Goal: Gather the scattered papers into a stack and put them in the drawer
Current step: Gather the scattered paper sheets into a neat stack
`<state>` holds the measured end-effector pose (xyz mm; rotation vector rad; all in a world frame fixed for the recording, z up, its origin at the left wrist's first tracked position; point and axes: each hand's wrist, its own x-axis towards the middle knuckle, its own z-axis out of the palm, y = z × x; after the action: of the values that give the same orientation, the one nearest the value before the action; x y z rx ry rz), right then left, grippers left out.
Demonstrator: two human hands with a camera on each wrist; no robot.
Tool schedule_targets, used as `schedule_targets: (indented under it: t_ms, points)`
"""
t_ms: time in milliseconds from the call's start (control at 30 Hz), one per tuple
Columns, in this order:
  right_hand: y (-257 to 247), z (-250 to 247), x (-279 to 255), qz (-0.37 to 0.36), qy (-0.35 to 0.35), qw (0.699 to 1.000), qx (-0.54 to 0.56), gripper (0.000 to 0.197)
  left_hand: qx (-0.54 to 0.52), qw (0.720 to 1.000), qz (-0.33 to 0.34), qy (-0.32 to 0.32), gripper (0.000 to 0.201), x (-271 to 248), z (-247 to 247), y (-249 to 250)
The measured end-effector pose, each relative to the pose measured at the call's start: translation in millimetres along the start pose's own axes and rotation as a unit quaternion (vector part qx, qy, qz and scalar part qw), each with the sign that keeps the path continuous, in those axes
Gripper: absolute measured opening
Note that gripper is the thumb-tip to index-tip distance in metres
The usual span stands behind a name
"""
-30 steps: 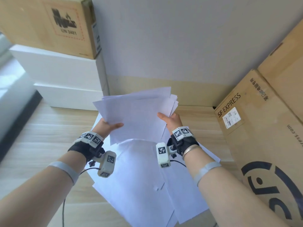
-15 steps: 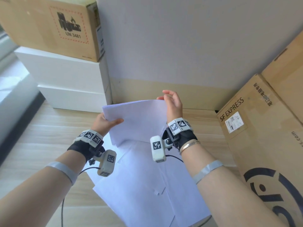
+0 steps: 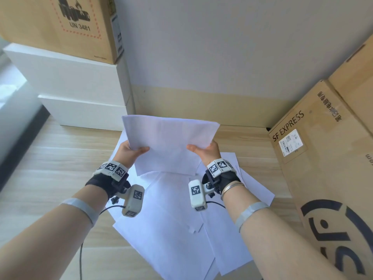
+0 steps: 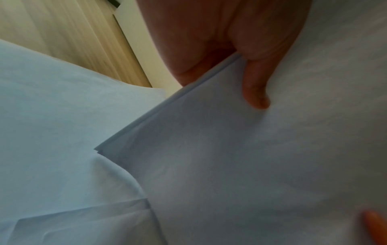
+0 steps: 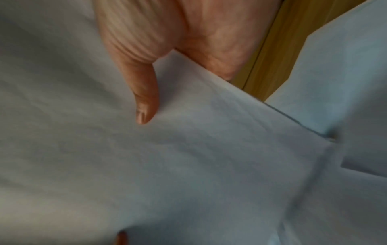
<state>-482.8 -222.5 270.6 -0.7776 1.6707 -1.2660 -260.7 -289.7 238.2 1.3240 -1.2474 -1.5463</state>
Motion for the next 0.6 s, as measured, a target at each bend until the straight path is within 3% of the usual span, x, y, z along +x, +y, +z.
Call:
schedule_targets:
  t_ms: [133,233,300,367,400,500,600]
  points:
    - [3,-6,1,-0.004,-0.022,1.000,-0.001,0.030,-0.025,0.999,-0.005,-0.042,0.025,-6,-5,-3]
    - [23,-6,-1,0.060,-0.027,0.997,-0.046,0.030,-0.036,0.996,-0.042,-0.074,0.045,-11,-8,-17]
    - [40,0,-3,0.118,-0.034,0.987,-0.102,0.059,-0.018,0.996,-0.069,-0.061,0.056,-11,-8,-30]
    - [53,7,-3,0.141,-0.042,0.979,-0.141,0.081,0.018,0.996,-0.072,-0.042,0.052,-10,-4,-35]
    - [53,9,-3,0.139,-0.041,0.978,-0.151,0.077,0.037,0.997,-0.067,-0.029,0.049,-9,-1,-35]
    - [49,13,-3,0.123,-0.023,0.983,-0.135,0.036,0.087,0.994,-0.060,0.012,0.041,-6,5,-33]
    - [49,17,-2,0.105,0.001,0.989,-0.105,0.028,0.110,0.991,-0.062,0.031,0.039,-3,6,-33]
